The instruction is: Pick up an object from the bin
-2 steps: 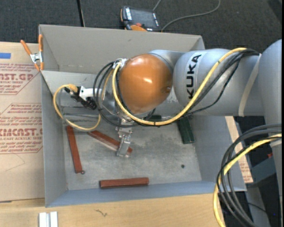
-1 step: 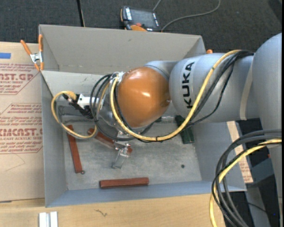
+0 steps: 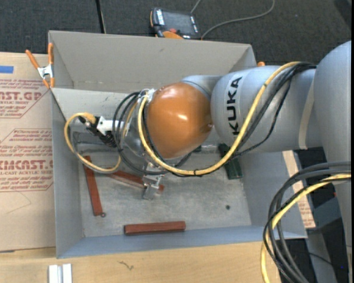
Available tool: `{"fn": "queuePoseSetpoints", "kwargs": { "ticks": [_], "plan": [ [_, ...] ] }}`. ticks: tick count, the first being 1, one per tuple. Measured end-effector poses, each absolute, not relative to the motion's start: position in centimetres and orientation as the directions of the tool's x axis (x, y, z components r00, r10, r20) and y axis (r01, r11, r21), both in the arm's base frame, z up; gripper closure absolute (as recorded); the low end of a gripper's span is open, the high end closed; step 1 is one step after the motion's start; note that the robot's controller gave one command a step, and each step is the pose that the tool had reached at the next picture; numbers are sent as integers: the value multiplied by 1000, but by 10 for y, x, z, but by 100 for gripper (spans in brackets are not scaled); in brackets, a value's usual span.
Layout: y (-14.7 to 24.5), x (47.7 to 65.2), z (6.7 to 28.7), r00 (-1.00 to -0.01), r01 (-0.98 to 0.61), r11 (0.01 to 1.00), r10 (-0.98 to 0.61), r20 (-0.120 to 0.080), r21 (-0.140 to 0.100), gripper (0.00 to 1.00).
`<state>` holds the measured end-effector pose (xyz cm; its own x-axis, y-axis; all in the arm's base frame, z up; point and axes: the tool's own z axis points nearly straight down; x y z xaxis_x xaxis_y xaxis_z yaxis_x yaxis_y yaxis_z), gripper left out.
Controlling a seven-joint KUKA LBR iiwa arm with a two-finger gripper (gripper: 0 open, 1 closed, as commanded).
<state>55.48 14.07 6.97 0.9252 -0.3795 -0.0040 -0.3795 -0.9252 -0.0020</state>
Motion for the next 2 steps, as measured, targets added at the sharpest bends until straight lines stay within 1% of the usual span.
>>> {"fn": "queuePoseSetpoints", "kwargs": {
  "ticks": [2],
  "plan": [
    [141, 555, 70, 925, -379, -925, -379, -4, -2, 100]
  ]
}}
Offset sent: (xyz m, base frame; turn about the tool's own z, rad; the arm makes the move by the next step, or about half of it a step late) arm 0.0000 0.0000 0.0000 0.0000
